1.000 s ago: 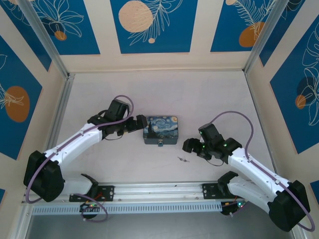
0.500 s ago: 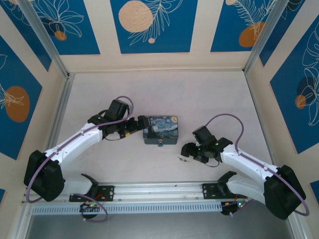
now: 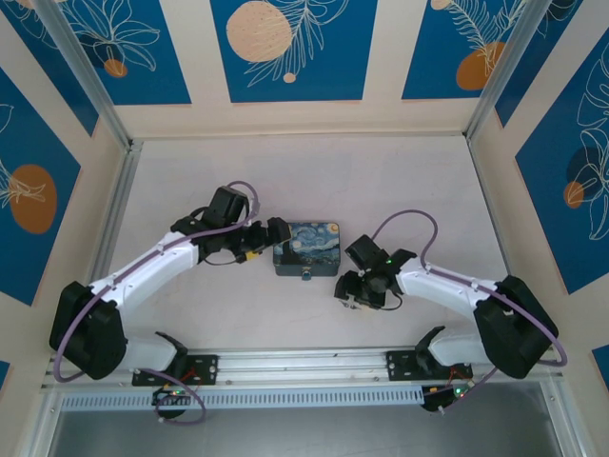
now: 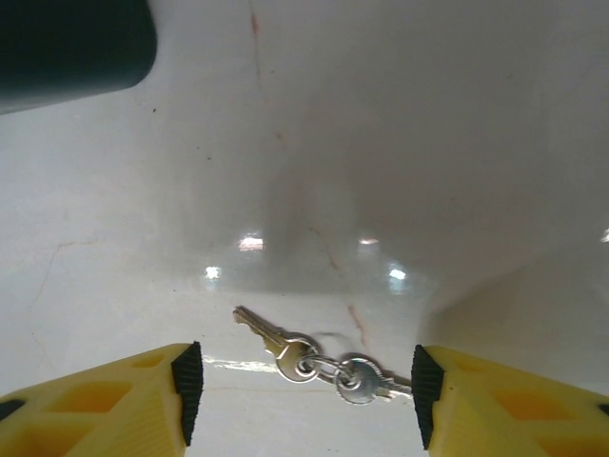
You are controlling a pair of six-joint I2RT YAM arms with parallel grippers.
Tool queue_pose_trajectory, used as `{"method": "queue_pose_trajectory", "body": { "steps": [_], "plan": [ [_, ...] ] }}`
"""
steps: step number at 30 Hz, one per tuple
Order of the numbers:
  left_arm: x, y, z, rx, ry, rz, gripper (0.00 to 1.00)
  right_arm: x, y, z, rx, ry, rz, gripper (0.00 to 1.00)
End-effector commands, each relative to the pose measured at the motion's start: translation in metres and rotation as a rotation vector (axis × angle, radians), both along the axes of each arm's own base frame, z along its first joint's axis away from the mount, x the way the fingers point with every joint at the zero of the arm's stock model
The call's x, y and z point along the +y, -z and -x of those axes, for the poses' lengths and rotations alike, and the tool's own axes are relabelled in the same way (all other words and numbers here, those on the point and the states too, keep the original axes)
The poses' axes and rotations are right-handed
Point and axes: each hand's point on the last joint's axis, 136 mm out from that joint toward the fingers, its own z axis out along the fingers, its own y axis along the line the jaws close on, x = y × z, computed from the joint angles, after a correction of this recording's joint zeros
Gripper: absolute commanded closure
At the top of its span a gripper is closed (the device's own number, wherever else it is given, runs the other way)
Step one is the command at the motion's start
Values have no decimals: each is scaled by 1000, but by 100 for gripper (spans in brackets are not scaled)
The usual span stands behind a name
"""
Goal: Unlock the padlock with the key
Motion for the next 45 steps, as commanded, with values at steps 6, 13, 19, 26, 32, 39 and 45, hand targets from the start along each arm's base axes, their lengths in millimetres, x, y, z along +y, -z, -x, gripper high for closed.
{"method": "queue_pose_trajectory", "body": {
  "steps": [6,13,19,26,32,39,45],
  "plan": [
    [0,-8,0,4,12,-7,0,3,-4,25,91,-17,84,39],
    [7,-17,3,-1,-5,-27,0,3,-18,31,83,-46,113,39],
    [5,-25,7,1,16,-10,0,3,-71,20,-38,-103,65,38],
    [4,-24,6,12,18,-15,0,-8,-100,12,-85,-196,26,36],
    [4,-29,13,-22,57,5,0,1,-66,9,-84,-249,11,37],
    [2,-4,36,20,91,74,0,2,-30,-5,-117,-304,117,38],
    [2,11,48,65,84,115,0,5,2,-10,-27,-322,182,38]
  ]
}}
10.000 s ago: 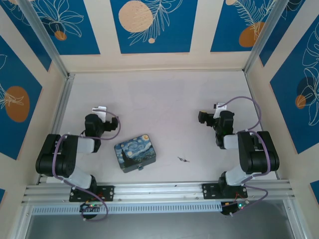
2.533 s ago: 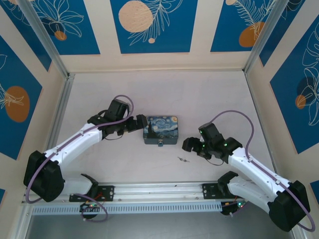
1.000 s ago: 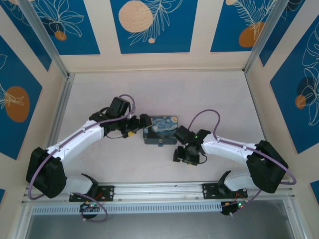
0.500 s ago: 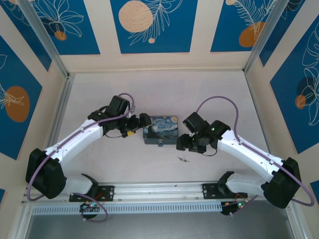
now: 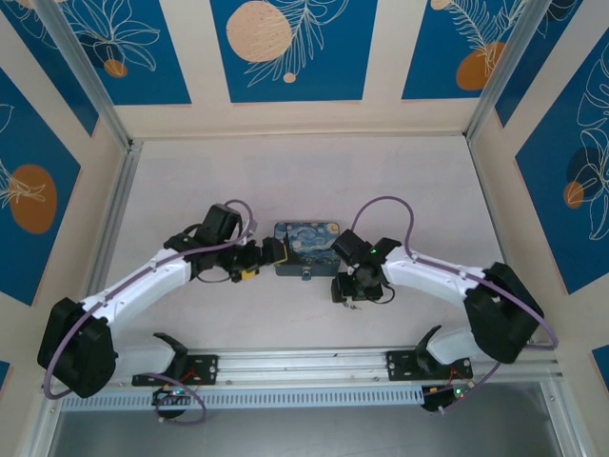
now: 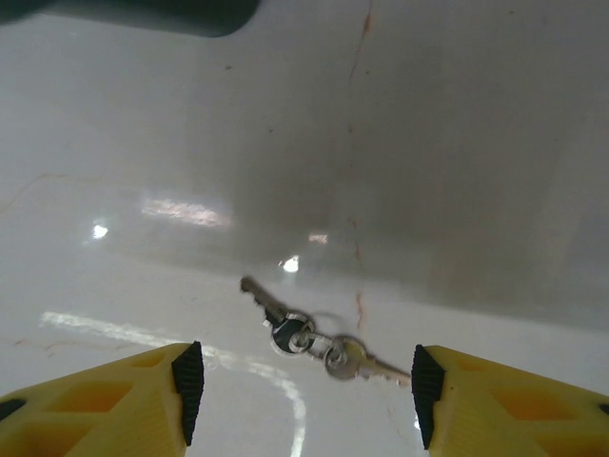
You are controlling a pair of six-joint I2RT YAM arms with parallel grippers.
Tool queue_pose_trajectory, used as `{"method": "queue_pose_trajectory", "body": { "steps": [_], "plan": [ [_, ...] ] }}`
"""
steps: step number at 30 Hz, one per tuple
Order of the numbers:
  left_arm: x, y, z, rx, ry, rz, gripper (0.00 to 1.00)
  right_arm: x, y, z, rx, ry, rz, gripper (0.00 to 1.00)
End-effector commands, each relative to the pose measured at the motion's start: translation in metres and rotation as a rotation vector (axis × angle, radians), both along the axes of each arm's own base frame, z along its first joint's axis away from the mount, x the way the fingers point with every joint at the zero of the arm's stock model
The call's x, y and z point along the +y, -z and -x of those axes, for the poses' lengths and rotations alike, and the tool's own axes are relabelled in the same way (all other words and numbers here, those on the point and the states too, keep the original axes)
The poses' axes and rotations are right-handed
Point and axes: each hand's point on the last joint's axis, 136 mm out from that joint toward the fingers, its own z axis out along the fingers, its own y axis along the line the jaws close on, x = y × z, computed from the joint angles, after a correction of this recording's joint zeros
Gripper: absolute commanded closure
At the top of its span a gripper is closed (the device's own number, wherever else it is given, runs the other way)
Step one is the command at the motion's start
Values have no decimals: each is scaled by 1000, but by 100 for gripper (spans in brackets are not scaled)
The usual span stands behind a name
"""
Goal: Unlock the padlock with the key
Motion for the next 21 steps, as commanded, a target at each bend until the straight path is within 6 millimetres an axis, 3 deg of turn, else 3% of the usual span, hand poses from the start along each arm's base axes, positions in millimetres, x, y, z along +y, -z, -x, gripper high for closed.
{"method": "queue_pose_trajectory", "body": {
  "steps": [1,10,21],
  "plan": [
    [-8,-17,-1,-28,12,73,0,6,11,-9,5,-27,22,38],
    [-9,-31,-6,-49,47,46,0,13,21,6,48,-33,13,39],
    [-10,-24,-11,-37,32,30,0,3,16,30,38,1,-23,41]
  ]
}}
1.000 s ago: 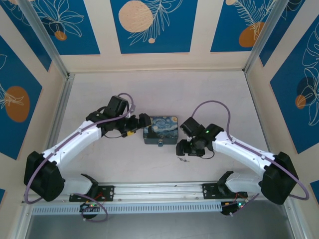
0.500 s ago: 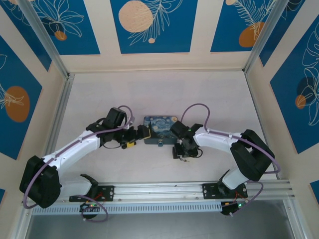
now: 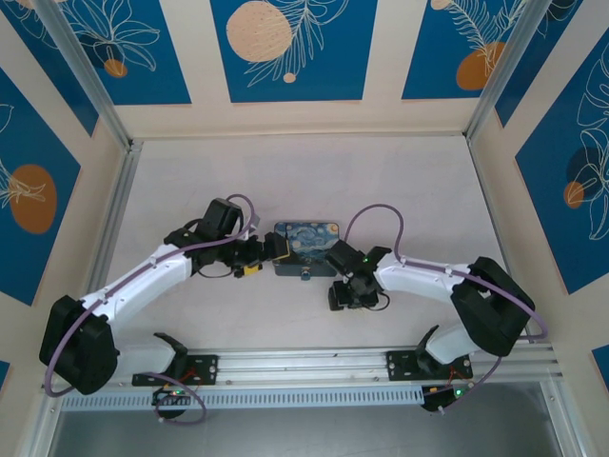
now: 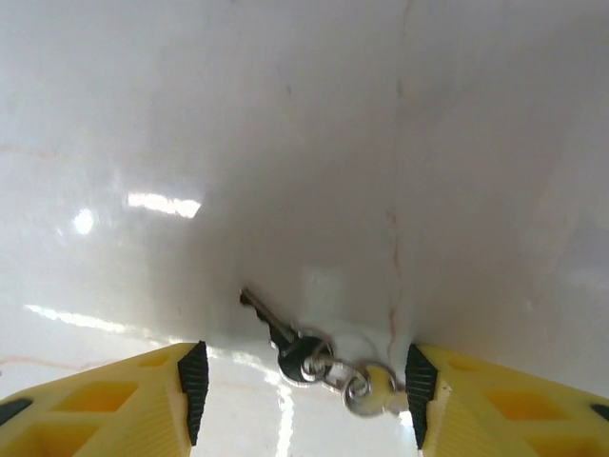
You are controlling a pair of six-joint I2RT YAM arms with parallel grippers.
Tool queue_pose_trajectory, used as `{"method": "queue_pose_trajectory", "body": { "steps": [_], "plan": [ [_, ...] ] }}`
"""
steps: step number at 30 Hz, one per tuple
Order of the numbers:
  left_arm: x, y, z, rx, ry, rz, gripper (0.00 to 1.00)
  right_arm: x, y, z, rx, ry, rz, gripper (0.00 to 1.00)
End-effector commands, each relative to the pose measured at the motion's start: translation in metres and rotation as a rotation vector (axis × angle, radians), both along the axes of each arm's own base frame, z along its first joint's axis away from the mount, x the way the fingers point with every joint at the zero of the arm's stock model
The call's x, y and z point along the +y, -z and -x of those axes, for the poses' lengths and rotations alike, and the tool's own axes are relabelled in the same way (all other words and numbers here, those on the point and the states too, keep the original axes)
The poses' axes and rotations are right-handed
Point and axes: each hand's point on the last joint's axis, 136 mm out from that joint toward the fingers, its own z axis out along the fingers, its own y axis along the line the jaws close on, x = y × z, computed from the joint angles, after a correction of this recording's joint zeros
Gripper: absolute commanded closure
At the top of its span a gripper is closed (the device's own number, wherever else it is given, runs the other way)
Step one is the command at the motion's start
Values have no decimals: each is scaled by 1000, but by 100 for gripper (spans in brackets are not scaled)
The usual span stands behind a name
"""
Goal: Unlock the padlock with the key
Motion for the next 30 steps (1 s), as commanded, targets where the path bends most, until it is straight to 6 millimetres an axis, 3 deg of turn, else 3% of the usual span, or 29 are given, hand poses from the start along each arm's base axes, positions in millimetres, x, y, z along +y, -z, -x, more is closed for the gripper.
{"method": "queue_pose_trajectory", "body": {
  "steps": [1,6,16,30],
  "plan": [
    [0,-5,-2,-6,7,0,0,-3,0,16,41,29,-25,42],
    [0,-3,-4,-4,-6,-2,0,-8,5,19,43,32,-15,46],
    [-4,8,-9,14,-20,2,0,-17,9,4,1,18,114,53],
    [-4,14,-10,23,-24,-2,0,-9,7,-11,-60,-34,179,56]
  ]
}}
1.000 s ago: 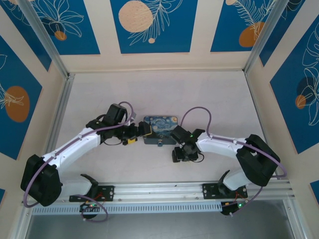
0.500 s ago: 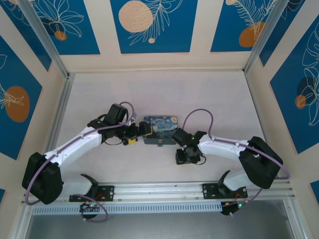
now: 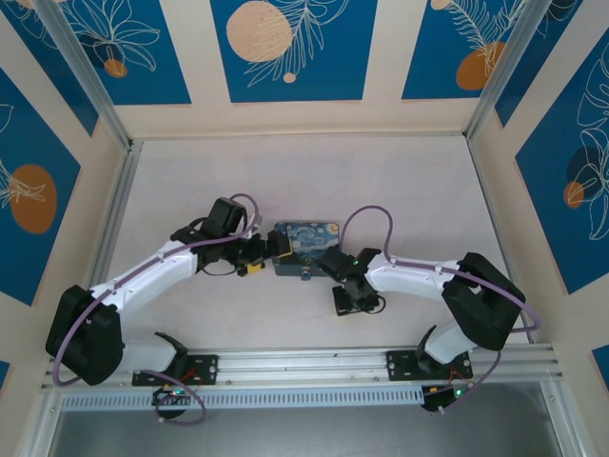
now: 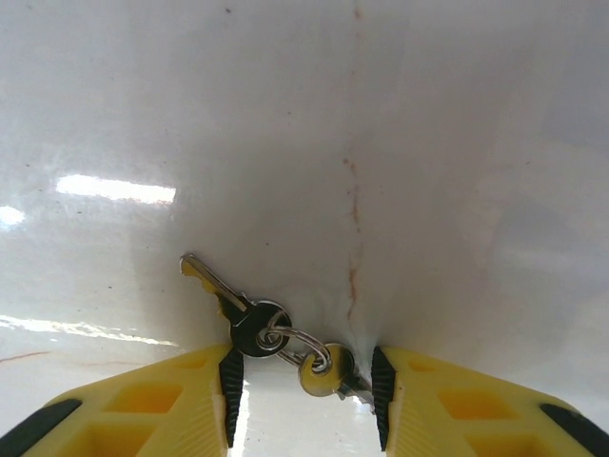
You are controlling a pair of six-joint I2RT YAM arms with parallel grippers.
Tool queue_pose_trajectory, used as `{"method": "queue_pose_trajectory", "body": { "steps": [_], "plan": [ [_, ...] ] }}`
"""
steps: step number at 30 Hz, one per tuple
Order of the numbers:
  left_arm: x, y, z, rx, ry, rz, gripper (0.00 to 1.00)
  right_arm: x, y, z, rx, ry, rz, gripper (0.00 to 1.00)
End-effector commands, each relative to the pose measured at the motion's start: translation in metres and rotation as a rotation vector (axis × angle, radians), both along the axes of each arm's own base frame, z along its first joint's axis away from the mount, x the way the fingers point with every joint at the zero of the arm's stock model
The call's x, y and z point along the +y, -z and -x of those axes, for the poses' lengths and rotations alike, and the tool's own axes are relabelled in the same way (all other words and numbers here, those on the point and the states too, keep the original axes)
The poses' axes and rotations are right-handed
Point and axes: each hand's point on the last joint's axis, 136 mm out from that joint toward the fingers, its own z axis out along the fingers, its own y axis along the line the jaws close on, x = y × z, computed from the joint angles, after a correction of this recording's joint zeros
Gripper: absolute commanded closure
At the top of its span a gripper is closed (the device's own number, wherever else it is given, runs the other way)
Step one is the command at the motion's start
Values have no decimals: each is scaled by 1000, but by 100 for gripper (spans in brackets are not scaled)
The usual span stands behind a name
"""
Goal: Unlock the padlock with the key
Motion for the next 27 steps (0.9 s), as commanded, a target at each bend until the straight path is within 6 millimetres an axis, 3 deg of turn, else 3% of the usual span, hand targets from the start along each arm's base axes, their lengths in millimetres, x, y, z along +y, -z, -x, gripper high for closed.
{"method": "queue_pose_trajectory", "body": {
  "steps": [1,10,27],
  "plan": [
    [1,3,0,9,-6,-1,0,2,0,-18,-77,-14,31,56],
    [1,4,1,7,-1,1,0,7,-4,-25,-92,-37,38,59],
    [0,4,0,6,8,-1,0,-6,4,-2,-52,14,14,61]
  ]
}}
